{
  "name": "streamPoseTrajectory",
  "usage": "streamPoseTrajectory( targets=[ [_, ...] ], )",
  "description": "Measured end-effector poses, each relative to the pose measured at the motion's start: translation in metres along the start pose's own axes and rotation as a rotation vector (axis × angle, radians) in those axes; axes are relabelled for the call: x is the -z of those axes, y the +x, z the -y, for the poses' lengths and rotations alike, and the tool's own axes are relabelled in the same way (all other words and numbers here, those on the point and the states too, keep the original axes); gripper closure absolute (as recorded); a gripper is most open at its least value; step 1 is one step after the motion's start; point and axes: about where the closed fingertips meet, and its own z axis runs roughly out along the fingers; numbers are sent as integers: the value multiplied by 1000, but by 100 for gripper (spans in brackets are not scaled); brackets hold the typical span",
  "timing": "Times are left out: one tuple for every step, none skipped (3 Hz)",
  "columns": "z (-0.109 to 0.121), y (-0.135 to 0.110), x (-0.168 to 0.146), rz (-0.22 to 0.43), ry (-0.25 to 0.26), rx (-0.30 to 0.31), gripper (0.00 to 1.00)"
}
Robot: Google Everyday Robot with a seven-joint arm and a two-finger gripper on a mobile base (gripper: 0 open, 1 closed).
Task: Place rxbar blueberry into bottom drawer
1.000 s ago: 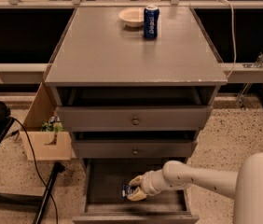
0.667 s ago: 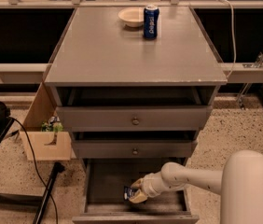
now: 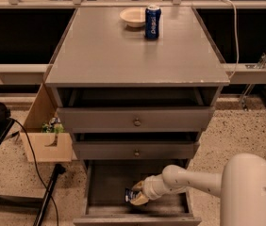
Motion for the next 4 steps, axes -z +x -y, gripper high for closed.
streamPoseTrajectory(
  targets=[
    [7,15,-21,-3,-12,19,100],
    [17,28,-39,-7,-20,37,100],
    [26,39,-56,-15,-28,57,100],
    [31,48,-67,-31,-34,72,100]
  ],
)
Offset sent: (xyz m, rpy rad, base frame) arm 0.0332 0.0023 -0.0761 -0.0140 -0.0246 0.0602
